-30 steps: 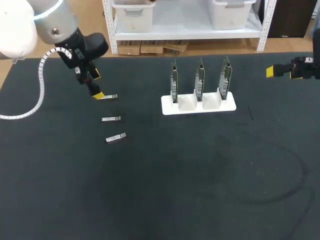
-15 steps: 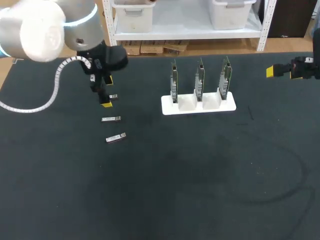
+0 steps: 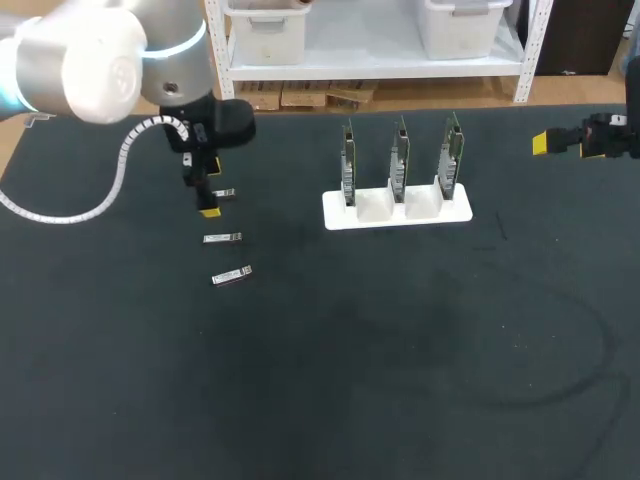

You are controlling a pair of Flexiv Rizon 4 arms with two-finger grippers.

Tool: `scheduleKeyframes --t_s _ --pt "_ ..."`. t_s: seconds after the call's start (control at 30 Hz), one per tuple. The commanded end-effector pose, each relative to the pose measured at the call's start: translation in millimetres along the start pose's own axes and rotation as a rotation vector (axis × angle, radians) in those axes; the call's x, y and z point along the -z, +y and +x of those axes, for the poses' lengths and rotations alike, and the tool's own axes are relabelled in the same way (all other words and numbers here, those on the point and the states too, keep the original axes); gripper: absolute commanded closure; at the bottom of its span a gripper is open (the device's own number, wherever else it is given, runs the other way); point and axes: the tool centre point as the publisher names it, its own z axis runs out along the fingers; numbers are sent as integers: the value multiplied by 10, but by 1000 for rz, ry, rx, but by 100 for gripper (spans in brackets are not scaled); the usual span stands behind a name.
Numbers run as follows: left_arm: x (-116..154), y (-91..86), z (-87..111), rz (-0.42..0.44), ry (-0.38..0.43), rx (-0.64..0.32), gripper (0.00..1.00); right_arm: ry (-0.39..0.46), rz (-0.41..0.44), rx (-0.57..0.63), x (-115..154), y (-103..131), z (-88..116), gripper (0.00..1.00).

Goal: Pick up the optical module with the left hand, and insert it into the network port with the right hand.

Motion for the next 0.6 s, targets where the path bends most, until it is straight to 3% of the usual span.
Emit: scheduleKeyframes --t_s 0.03,0.3,0.6 --pt "-93 41 18 23 13 24 0 0 0 0 -1 0 0 0" --pt "-239 26 48 57 26 50 0 0 0 0 -1 0 0 0" --pt "-209 104 83 31 19 93 0 0 0 0 -1 0 0 0"
